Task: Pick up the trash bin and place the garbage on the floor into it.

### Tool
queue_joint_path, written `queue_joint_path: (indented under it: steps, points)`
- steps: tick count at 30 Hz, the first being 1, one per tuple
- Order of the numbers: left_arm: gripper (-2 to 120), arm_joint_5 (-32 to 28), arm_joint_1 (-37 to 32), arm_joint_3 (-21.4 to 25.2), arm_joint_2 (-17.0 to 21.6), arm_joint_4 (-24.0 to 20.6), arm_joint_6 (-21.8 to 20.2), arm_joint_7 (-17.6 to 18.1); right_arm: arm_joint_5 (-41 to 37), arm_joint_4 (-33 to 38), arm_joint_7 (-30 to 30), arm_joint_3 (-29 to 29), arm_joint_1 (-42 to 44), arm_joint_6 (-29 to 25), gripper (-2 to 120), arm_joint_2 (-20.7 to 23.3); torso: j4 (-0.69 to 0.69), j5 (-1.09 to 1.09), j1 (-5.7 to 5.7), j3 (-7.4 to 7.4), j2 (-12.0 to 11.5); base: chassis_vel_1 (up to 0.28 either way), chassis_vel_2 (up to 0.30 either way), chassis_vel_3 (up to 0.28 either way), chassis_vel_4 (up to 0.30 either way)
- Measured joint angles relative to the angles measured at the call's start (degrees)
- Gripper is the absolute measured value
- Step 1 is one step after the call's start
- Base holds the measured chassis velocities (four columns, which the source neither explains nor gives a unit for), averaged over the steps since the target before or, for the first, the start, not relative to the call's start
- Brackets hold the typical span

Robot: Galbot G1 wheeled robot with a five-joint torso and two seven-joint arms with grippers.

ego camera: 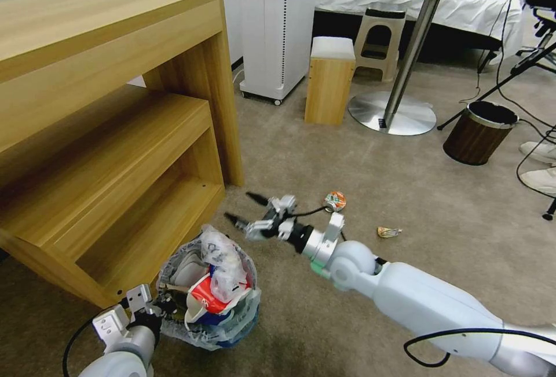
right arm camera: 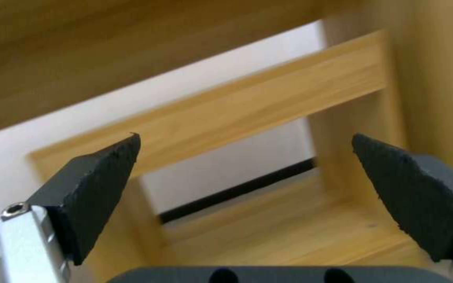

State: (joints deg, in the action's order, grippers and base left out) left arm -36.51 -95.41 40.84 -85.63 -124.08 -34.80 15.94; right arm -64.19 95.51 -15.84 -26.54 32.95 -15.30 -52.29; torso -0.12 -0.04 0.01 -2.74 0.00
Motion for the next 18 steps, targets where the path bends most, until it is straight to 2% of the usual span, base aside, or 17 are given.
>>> queue_joint_path:
  steps: [6, 8, 9, 12, 18]
  points:
    - [0, -0.05, 0.35, -0.13, 0.03, 0.35, 0.06, -0.02, -1.19, -0.42, 3.58, 6.73, 3.38, 0.02, 100, 1.44, -0.01, 0.01, 0.00, 0.00, 0.00, 0.000, 0.000, 0.000, 0.000]
    - [0, -0.04, 0.50, -0.23, -0.04, 0.46, 0.16, -0.15, -0.53, -2.11, 5.84, 10.79, 6.28, -0.71, 100, 2.19, -0.01, 0.01, 0.00, 0.00, 0.00, 0.000, 0.000, 0.000, 0.000]
    - [0, -0.04, 0.50, -0.23, -0.04, 0.46, 0.16, -0.15, -0.53, -2.11, 5.84, 10.79, 6.28, -0.71, 100, 2.19, -0.01, 0.01, 0.00, 0.00, 0.00, 0.000, 0.000, 0.000, 0.000]
    - [0, 0.00, 0.54, -0.17, -0.02, 0.35, 0.27, -0.29, 2.81, -4.20, 10.47, 14.18, 9.42, -1.37, 100, 3.09, 0.00, 0.01, 0.00, 0.00, 0.00, 0.000, 0.000, 0.000, 0.000]
    - [0, 0.00, 0.58, -0.15, 0.26, -0.21, 0.36, -0.68, 5.66, -5.96, 13.27, 19.05, 13.87, -1.60, 100, 4.17, -0.01, 0.02, 0.00, 0.00, 0.00, 0.000, 0.000, 0.000, 0.000]
